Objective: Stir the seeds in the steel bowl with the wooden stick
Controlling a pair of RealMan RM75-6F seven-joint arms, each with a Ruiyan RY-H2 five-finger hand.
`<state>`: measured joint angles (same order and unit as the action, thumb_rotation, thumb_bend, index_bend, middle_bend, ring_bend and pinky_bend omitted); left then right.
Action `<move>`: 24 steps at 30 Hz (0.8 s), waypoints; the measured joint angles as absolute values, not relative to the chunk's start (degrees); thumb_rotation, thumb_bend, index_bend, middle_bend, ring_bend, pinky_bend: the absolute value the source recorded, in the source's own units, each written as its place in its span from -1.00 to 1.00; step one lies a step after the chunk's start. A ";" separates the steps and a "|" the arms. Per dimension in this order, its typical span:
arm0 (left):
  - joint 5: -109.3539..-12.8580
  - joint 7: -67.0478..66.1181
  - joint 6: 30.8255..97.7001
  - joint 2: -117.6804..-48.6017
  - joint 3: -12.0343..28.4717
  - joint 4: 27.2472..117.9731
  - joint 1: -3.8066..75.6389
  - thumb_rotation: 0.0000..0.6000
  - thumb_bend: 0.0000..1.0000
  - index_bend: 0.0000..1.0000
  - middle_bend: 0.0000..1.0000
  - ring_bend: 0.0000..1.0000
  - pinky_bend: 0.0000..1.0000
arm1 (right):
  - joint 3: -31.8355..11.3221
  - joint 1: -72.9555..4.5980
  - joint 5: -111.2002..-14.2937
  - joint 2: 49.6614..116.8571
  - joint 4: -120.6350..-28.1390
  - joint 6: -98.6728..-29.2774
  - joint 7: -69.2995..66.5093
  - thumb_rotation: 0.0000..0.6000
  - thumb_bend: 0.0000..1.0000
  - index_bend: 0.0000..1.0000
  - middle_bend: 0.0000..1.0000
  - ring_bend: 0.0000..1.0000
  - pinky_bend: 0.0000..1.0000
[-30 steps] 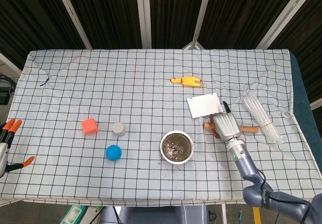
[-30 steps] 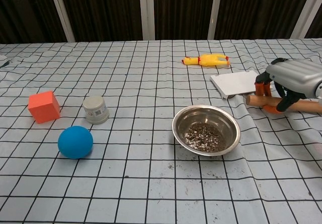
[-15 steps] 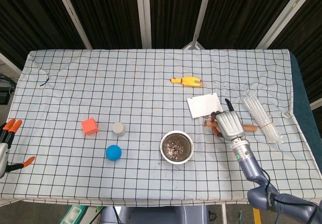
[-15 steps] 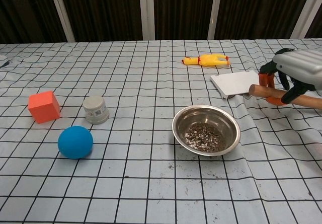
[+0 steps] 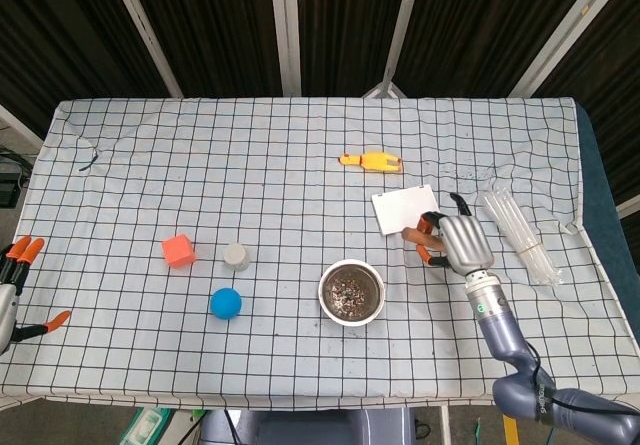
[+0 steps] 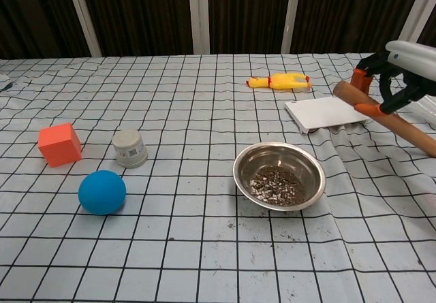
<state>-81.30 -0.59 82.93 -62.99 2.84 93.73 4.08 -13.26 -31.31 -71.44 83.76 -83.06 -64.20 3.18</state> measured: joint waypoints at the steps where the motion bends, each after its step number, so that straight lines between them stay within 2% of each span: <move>1: -81.29 -0.58 82.92 -62.99 2.85 93.75 4.08 1.00 -1.00 -1.00 -1.00 -1.00 -1.00 | -13.68 -31.14 -71.40 83.49 -83.68 -64.42 1.68 1.00 -0.03 0.53 0.23 0.29 -0.81; 12: -81.26 -0.49 83.02 -63.11 2.86 93.99 4.02 1.00 -1.00 -1.00 -1.00 -1.00 -1.00 | -18.06 -28.46 -72.80 80.09 -91.57 -69.02 -14.69 1.00 -0.03 0.55 0.25 0.32 -0.76; 24: -81.59 -0.67 83.23 -63.30 2.78 94.12 4.00 1.00 -1.00 -1.00 -1.00 -1.00 -1.00 | -17.72 -26.10 -77.32 79.91 -97.22 -73.92 -21.62 1.00 -0.03 0.55 0.25 0.32 -0.76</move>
<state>-81.59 -0.67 83.23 -63.30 2.78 94.12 4.00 -17.72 -26.10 -77.32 79.91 -97.22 -73.92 -21.62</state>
